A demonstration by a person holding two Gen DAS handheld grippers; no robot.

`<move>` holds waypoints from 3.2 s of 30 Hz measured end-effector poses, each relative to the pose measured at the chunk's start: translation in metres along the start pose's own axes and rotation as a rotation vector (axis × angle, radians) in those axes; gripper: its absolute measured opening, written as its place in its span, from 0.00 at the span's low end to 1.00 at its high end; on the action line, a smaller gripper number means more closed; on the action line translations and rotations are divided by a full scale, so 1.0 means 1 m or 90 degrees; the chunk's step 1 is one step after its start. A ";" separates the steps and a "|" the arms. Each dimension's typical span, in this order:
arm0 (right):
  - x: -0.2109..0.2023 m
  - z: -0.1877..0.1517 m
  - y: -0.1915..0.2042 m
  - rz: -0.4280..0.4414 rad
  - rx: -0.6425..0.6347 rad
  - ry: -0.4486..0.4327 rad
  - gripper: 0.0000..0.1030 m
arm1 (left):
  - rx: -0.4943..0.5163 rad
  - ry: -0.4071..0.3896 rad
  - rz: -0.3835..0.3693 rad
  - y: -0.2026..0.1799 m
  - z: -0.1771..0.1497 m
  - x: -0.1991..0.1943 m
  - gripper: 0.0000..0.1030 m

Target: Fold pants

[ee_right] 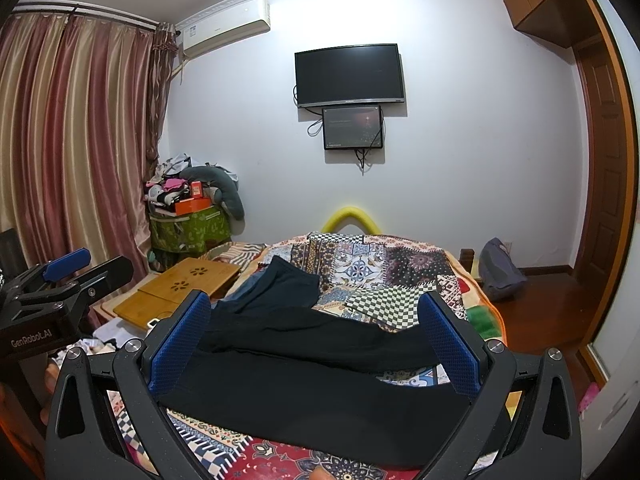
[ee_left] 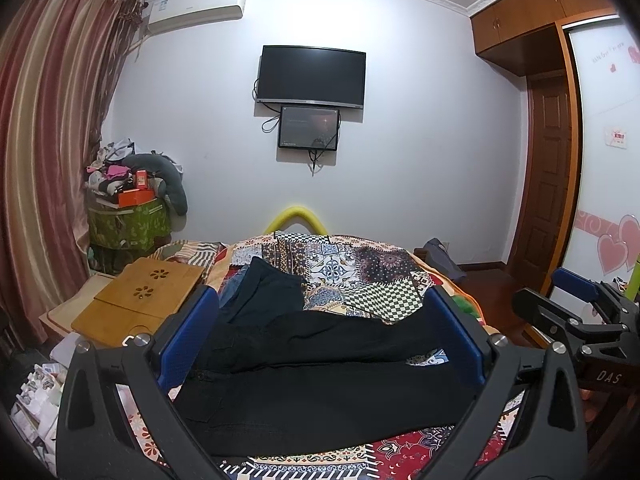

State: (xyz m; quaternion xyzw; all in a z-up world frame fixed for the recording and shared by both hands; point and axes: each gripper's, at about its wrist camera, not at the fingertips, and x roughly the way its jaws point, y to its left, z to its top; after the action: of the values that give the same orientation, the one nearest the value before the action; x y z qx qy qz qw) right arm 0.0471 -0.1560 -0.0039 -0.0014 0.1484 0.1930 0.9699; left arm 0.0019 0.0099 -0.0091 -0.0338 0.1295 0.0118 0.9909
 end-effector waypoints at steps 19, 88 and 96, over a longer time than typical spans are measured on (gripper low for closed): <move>0.000 0.000 -0.005 -0.002 0.001 -0.001 1.00 | -0.004 0.001 -0.003 0.001 -0.001 0.003 1.00; 0.371 -0.090 -0.101 0.110 -0.094 0.407 0.96 | -0.096 0.527 0.141 0.265 -0.150 0.452 0.74; 0.423 -0.110 -0.097 0.143 -0.111 0.481 0.77 | -0.154 0.553 0.108 0.270 -0.165 0.478 0.34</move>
State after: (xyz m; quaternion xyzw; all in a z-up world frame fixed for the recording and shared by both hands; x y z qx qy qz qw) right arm 0.4244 -0.0939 -0.2364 -0.1381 0.4766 0.2957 0.8163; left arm 0.4125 0.2744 -0.3087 -0.1404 0.5332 0.0929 0.8291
